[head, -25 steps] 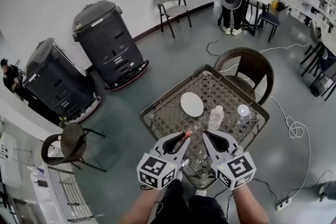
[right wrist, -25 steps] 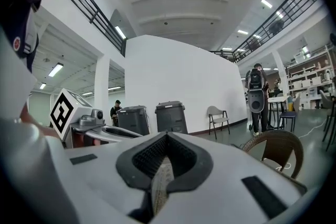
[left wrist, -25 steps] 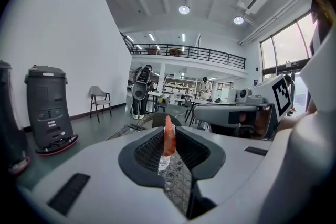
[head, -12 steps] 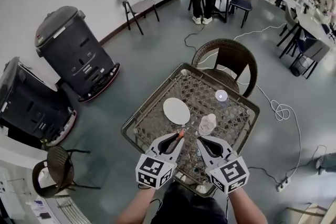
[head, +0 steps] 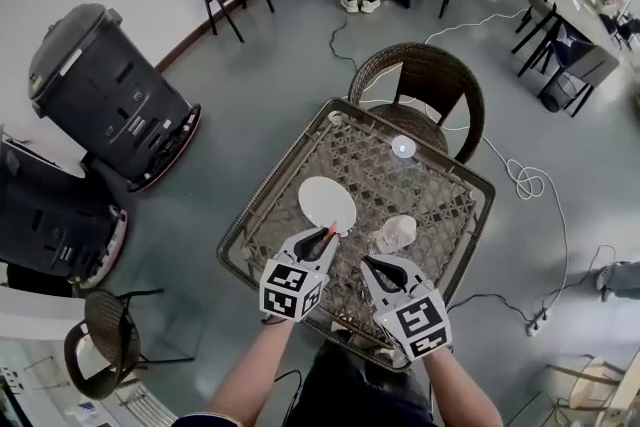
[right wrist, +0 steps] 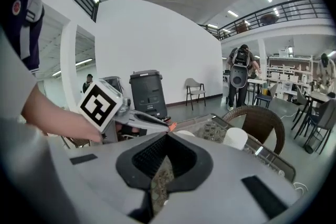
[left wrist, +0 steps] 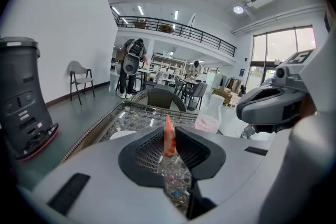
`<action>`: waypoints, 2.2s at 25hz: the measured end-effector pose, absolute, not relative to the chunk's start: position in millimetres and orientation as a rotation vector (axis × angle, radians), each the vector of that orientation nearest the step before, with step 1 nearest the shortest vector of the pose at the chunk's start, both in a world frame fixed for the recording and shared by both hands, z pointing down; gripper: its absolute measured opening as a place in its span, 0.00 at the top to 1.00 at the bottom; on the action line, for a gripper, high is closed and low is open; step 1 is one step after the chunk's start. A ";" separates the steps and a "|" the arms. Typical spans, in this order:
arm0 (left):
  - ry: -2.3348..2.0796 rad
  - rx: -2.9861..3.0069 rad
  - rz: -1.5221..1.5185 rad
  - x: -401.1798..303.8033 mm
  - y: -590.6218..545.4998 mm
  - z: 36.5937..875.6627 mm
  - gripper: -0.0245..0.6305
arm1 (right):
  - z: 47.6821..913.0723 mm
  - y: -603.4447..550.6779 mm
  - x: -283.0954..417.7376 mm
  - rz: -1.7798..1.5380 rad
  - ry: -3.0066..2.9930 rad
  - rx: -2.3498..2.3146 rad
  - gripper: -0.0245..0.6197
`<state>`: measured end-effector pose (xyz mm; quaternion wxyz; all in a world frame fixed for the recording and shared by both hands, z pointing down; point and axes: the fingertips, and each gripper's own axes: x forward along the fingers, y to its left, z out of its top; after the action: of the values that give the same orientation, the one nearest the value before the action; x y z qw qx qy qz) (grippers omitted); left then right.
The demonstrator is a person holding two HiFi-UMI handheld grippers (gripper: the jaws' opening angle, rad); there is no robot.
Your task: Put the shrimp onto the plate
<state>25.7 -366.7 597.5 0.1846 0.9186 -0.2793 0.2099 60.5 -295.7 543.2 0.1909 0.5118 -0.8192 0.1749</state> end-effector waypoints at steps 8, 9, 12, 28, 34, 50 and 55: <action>-0.734 2.570 0.827 36.5 -413.9 679.8 0.85 | 569.1 -299.0 56.2 0.553 -2.211 1.464 0.95; -0.727 2.562 0.843 38.1 -419.0 687.7 0.85 | 571.2 -298.8 56.4 0.566 -2.203 1.472 0.95; -0.704 2.558 0.911 44.2 -434.6 707.5 0.85 | 579.5 -298.4 56.2 0.620 -2.176 1.479 0.95; -0.611 2.490 1.186 56.0 -463.3 755.2 0.85 | 609.8 -288.3 54.7 0.818 -2.088 1.477 0.95; -0.602 2.475 1.243 55.6 -466.1 762.7 0.85 | 611.5 -288.1 57.2 0.816 -2.079 1.485 0.95; -0.595 2.470 1.304 56.3 -464.6 763.8 0.84 | 606.7 -275.8 73.1 0.802 -2.064 1.510 0.95; -0.637 2.510 1.260 55.6 -466.0 756.0 0.80 | 602.8 -271.1 74.7 0.788 -2.079 1.498 0.95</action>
<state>55.6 -466.0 756.0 0.1306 0.8641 -0.2193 0.4338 74.7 -271.1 602.8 0.2285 0.5440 -0.7549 0.2861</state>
